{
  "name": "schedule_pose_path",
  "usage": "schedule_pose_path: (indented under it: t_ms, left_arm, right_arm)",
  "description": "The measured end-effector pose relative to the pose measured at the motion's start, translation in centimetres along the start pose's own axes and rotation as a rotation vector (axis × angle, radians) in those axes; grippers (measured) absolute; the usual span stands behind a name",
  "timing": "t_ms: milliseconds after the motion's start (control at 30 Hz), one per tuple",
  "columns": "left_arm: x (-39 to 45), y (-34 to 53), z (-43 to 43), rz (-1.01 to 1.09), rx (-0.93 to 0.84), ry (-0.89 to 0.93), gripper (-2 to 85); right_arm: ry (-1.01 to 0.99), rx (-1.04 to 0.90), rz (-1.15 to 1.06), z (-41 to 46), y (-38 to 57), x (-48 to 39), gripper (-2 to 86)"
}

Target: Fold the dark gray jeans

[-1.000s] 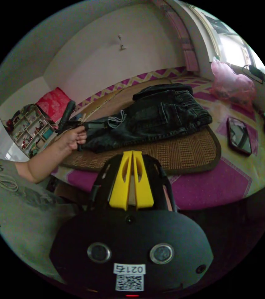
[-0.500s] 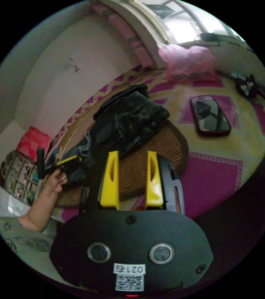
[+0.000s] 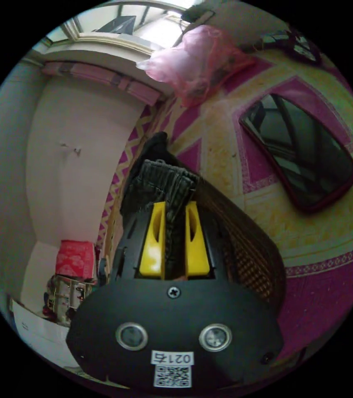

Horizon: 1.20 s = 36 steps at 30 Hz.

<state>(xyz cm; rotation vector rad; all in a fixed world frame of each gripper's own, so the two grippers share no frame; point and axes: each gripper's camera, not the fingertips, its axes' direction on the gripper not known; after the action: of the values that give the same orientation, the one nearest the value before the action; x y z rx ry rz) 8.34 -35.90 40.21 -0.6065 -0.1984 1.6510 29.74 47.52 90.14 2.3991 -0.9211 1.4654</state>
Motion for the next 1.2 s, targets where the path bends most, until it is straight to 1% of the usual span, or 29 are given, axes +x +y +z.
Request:
schedule_pose_path:
  t_ms: [67,133,167,233,267,333,367,433,467,533,567,600,633,733,800,867,900,967,1000,1033,1100,1167,1200]
  left_arm:
    - [-1.8,1.8,-2.0,-0.047,-0.016,-0.017,7.7]
    - [-4.1,4.5,-4.5,-0.100,-0.004,-0.008,7.0]
    - [-4.7,5.1,-5.1,-0.115,0.000,-0.002,6.7]
    - [-7.0,7.6,-7.6,-0.178,0.027,0.011,6.3]
    - [-7.5,8.1,-8.2,-0.192,0.035,0.013,6.1]
    - [-9.4,10.2,-10.5,-0.237,0.070,0.008,5.7]
    - [-9.8,10.7,-11.1,-0.248,0.079,0.003,5.6]
    - [-11.6,12.6,-12.9,-0.297,0.106,0.000,5.2]
    - [-12.0,13.0,-13.3,-0.306,0.111,0.004,5.1]
    - [-13.7,14.7,-14.8,-0.340,0.117,0.006,5.0]
    - [-14.1,15.1,-15.1,-0.347,0.115,0.005,4.9]
    - [-14.8,15.8,-15.8,-0.356,0.112,0.002,4.9]
    - [-15.5,16.4,-16.7,-0.364,0.111,-0.003,4.9]
    - [-17.4,17.8,-18.8,-0.386,0.133,-0.014,4.7]
    - [-18.6,18.0,-19.8,-0.399,0.156,-0.002,4.7]
    - [-19.8,17.7,-20.4,-0.403,0.182,0.017,4.7]
    - [-20.6,17.3,-20.6,-0.402,0.193,0.031,4.9]
    - [-21.7,16.8,-21.0,-0.400,0.217,0.036,5.4]
    - [-22.4,16.4,-21.2,-0.405,0.235,0.028,5.7]
    - [-23.3,16.1,-21.5,-0.423,0.238,0.024,6.7]
    - [-24.9,15.5,-21.8,-0.450,0.244,0.023,8.8]
    - [-26.8,14.8,-21.9,-0.495,0.231,0.023,11.9]
    - [-28.2,14.2,-21.8,-0.523,0.214,0.020,13.9]
  right_arm:
    - [-0.015,0.050,-0.113,-1.2,0.6,-4.5,6.4]
    - [-0.007,0.100,-0.339,-2.1,2.9,-13.4,6.3]
    - [0.001,0.108,-0.406,-2.1,3.8,-15.9,6.3]
    - [0.045,0.122,-0.710,-0.7,9.1,-26.3,6.2]
    - [0.058,0.122,-0.786,-0.1,10.8,-28.7,6.3]
    - [0.082,0.088,-1.075,3.6,18.5,-36.9,6.2]
    - [0.084,0.072,-1.143,4.7,20.7,-38.6,6.2]
    - [0.101,0.004,-1.389,10.2,29.7,-43.0,6.2]
    - [0.114,-0.024,-1.448,11.8,32.0,-43.6,6.2]
    - [0.172,-0.149,-1.621,19.1,39.8,-43.5,6.2]
    - [0.199,-0.193,-1.650,21.1,41.3,-43.0,6.2]
    - [0.275,-0.288,-1.695,25.0,43.7,-41.6,6.1]
    - [0.270,-0.321,-1.705,26.8,44.7,-40.5,6.1]
    - [0.258,-0.214,-1.633,25.8,44.0,-41.5,6.0]
    - [0.219,-0.197,-1.597,25.5,43.6,-41.9,6.1]
    - [0.196,-0.295,-1.596,27.2,44.2,-41.3,6.2]
    - [0.225,-0.387,-1.619,29.2,45.0,-40.3,6.3]
    - [0.200,-0.333,-1.632,29.1,44.9,-39.6,6.7]
    - [0.167,-0.384,-1.629,28.7,44.1,-39.8,7.2]
    - [0.103,-0.467,-1.612,27.7,42.6,-40.0,7.1]
    - [0.002,-0.499,-1.543,25.3,38.7,-39.7,8.7]
    - [0.024,-0.417,-1.389,23.4,33.0,-38.5,10.6]
    - [0.073,-0.355,-1.275,22.7,28.6,-37.1,11.8]
